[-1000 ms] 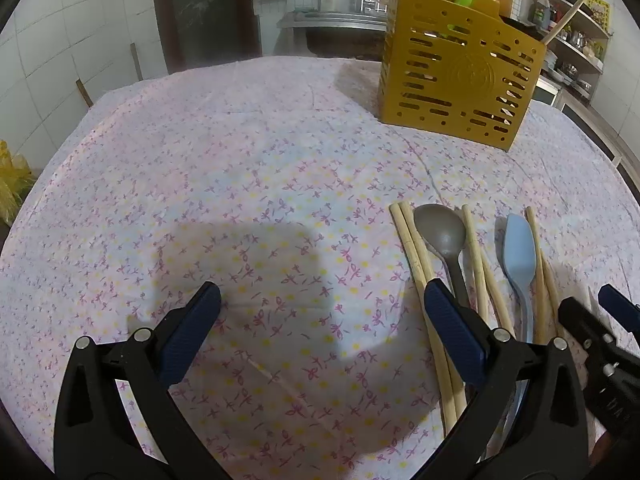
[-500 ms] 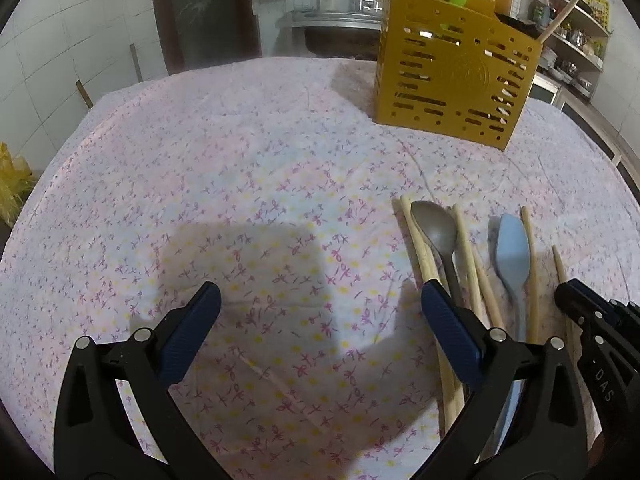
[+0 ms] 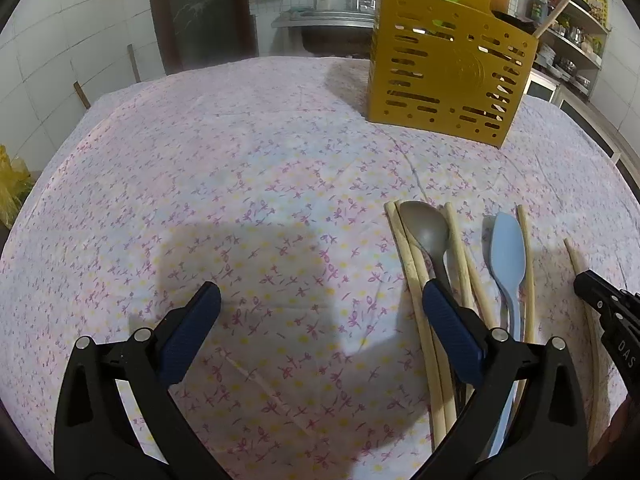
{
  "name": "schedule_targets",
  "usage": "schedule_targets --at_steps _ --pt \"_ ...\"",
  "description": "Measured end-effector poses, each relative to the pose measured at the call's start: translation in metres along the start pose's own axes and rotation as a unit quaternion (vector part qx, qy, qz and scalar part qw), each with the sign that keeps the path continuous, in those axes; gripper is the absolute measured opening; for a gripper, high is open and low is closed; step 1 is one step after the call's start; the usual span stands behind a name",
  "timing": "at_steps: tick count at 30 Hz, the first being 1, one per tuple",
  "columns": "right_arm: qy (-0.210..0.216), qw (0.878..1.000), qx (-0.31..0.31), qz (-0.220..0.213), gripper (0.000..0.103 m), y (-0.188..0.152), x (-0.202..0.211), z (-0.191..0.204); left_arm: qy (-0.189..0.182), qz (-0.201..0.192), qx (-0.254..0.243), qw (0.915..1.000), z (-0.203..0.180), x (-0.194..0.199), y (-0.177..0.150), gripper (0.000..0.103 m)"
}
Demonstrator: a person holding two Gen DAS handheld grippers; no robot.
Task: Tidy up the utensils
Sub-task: 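Close the left tool on another wooden chopstick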
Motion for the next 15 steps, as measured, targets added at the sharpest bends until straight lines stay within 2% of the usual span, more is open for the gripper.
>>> schedule_targets --at_steps 2,6,9,12,15 --pt "0.002 1.0 -0.001 0.0 0.006 0.0 0.0 0.0 0.009 0.003 -0.007 0.9999 -0.002 -0.001 0.001 0.097" --pt "0.008 1.0 -0.005 0.001 0.006 0.0 -0.001 -0.003 -0.001 0.013 0.002 0.9999 0.0 -0.004 -0.002 0.097" --pt "0.005 1.0 -0.004 0.0 0.006 0.001 0.0 -0.004 0.006 0.017 -0.004 0.9998 -0.003 -0.007 0.0 0.095" --pt "0.005 1.0 -0.006 0.002 0.006 0.003 -0.001 -0.006 0.007 0.019 -0.01 0.9997 -0.01 -0.008 0.007 0.085" --pt "0.002 1.0 -0.004 0.003 0.006 0.003 -0.003 -0.004 0.0 0.025 -0.007 0.9997 -0.019 -0.01 0.016 0.065"
Point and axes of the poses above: each gripper's, at about its wrist camera, not at the fingertips, and x roughly against the way its jaws point, z to its left, y to its top, the point moved 7 cm from there along -x, roughly the way its jaws point, and after that the axes turned 10 degrees about -x, right-handed, at the moved point
